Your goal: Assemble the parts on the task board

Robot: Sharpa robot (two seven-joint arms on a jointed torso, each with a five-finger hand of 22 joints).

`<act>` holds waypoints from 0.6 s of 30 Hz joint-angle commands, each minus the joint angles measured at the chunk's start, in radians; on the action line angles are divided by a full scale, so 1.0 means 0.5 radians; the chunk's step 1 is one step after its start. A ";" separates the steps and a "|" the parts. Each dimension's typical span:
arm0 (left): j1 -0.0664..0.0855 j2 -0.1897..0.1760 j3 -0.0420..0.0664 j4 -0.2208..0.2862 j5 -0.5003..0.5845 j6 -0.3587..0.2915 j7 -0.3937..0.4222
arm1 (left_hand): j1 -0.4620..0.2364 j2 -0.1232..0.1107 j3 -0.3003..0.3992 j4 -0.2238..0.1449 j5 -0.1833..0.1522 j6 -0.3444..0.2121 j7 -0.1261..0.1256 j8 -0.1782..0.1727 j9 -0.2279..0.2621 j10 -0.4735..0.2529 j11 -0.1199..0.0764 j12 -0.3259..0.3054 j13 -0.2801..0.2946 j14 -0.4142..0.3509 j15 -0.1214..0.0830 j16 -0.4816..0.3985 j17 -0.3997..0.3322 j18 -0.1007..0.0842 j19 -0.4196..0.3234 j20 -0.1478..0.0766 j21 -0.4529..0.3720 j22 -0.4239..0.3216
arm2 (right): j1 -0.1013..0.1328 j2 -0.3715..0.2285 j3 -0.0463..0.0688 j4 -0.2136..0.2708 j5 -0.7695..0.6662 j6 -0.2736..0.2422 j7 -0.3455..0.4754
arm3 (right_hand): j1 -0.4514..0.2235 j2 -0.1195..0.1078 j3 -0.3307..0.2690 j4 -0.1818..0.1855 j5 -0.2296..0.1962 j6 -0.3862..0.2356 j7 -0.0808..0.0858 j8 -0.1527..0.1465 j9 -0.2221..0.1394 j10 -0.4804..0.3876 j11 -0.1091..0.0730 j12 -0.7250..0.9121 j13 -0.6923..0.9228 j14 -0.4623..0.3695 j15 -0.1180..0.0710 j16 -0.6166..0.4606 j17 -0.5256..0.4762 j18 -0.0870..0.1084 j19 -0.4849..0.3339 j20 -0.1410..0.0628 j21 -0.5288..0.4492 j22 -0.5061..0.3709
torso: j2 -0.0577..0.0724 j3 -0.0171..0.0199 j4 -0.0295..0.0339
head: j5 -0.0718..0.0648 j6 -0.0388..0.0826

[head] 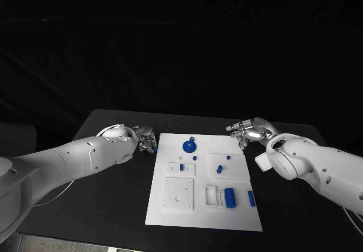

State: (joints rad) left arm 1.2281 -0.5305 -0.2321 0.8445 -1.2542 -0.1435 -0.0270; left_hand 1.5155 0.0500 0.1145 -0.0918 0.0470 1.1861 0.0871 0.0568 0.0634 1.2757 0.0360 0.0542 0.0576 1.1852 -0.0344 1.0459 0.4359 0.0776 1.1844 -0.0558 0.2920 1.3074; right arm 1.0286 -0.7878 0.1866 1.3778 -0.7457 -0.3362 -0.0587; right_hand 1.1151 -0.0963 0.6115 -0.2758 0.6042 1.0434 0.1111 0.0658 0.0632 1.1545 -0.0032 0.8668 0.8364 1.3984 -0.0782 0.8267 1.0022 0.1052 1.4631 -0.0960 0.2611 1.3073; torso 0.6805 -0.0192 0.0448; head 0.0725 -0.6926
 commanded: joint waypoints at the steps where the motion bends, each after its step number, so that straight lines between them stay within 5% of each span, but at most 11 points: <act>1: -0.032 0.011 -0.013 0.001 0.004 0.062 0.030 | -0.057 0.013 0.011 -0.028 0.010 0.019 0.000 0.013 0.005 0.026 -0.003 0.016 0.006 0.004 -0.007 0.019 0.009 -0.033 -0.020 -0.002 0.038 0.050 | -0.001 0.002 0.001 0.006 -0.014 0.033 0.010 | 0.008 -0.003 0.008 0.000 -0.013 0.001 0.012 -0.008 -0.002 -0.012 -0.005 -0.004 0.001 -0.014 0.005 -0.008 0.002 0.037 -0.004 0.003 -0.009 0.037 | 0.001 0.0007 -0.001 | 0.000 -0.001; 8: -0.046 0.008 -0.013 0.001 0.012 -0.001 0.032 | -0.105 -0.018 -0.034 -0.058 0.010 0.041 -0.002 0.015 0.010 0.110 -0.019 0.029 0.009 0.008 -0.006 0.089 0.044 -0.036 -0.030 -0.002 0.081 0.044 | -0.001 0.002 0.001 0.009 -0.014 0.031 0.011 | 0.008 -0.003 0.007 0.001 -0.012 0.001 0.012 -0.008 -0.002 -0.012 -0.005 -0.004 0.001 -0.013 0.005 -0.007 0.002 0.037 -0.004 0.003 -0.009 0.037 | 0.000 0.0029 0.000 | -0.001 -0.001; 13: -0.050 -0.003 -0.013 0.011 0.028 -0.083 0.037 | -0.183 -0.061 -0.102 -0.018 0.020 0.013 -0.010 0.011 0.009 0.112 -0.014 0.025 0.008 0.006 -0.001 0.097 0.044 -0.043 -0.019 0.000 0.062 0.031 | -0.001 0.002 0.001 0.016 -0.014 0.029 0.011 | 0.008 -0.001 0.004 0.001 -0.012 0.003 0.011 -0.008 -0.002 -0.012 -0.005 -0.003 0.002 -0.013 0.005 -0.006 0.003 0.037 -0.004 0.003 -0.010 0.036 | 0.000 0.0023 0.002 | -0.005 0.004; 18: -0.060 -0.005 -0.013 0.026 0.016 -0.162 0.020 | -0.239 -0.118 -0.238 0.057 0.098 -0.016 -0.011 0.014 0.011 0.101 -0.004 0.028 0.009 0.011 0.009 0.095 0.033 -0.040 0.014 0.011 -0.003 0.013 | -0.001 0.002 0.001 0.027 -0.014 0.028 0.012 | 0.008 -0.001 0.005 0.001 -0.011 0.003 0.011 -0.008 -0.002 -0.012 -0.005 -0.003 0.002 -0.013 0.005 -0.006 0.003 0.037 -0.004 0.003 -0.010 0.036 | 0.001 0.0004 0.000 | -0.003 0.005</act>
State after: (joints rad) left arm 1.2100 -0.5366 -0.2341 0.8492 -1.2457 -0.2104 -0.0156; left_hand 1.3936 0.0001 0.0031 -0.0666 0.0925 1.1846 0.0820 0.0666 0.0700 1.3310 0.0327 0.0718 0.0628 1.1870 -0.0354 1.0913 0.4534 0.0669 1.1871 -0.0501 0.2954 1.3077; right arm 1.0286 -0.7875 0.1865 1.3878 -0.7458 -0.3352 -0.0587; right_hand 1.1151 -0.0963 0.6115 -0.2758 0.6042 1.0437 0.1108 0.0658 0.0632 1.1546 -0.0032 0.8668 0.8365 1.3984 -0.0782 0.8266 1.0021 0.1052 1.4631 -0.0960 0.2612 1.3073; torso 0.6805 -0.0180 0.0452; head 0.0700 -0.6900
